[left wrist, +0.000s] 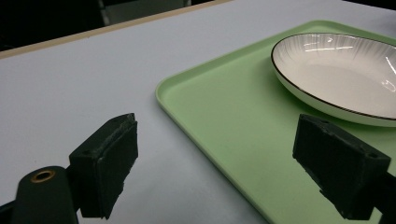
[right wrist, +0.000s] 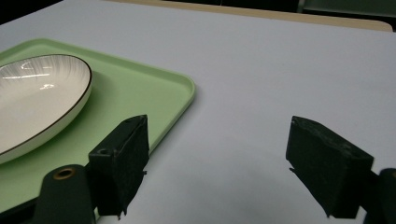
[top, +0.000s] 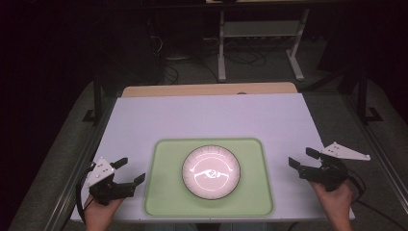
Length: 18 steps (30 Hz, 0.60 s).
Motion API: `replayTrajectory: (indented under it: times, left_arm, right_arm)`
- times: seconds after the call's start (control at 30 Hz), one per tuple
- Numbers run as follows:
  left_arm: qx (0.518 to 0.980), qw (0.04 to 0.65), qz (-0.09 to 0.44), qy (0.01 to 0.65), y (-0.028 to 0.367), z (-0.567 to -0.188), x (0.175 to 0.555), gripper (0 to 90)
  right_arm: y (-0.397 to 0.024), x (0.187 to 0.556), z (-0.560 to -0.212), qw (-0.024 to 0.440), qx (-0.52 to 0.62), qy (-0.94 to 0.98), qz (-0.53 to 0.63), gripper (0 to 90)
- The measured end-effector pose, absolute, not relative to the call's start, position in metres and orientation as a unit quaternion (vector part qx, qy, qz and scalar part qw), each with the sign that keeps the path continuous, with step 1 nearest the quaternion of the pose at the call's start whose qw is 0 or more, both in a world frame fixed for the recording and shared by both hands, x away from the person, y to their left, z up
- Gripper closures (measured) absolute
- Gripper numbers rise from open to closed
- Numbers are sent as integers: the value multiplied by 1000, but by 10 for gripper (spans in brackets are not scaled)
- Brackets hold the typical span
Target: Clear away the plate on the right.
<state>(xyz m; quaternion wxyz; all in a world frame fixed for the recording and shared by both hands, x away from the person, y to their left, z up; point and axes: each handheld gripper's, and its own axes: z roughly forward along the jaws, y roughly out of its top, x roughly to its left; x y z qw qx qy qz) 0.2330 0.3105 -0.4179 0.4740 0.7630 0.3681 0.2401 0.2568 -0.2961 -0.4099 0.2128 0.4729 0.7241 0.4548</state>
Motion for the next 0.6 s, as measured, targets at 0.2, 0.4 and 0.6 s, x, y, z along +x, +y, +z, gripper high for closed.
replayTrajectory:
  times: [0.2, 0.4, 0.6]
  left_arm:
    - [764, 475, 237, 367, 311, -418, 233, 139]
    - [768, 474, 235, 363, 309, -418, 233, 139]
    - [767, 476, 234, 361, 309, -417, 233, 139]
  right_arm:
    - [-296, 252, -416, 214, 471, 730, 448, 200]
    - [-295, 245, -419, 215, 466, 736, 440, 200]
    - [-295, 242, -418, 228, 464, 733, 443, 201]
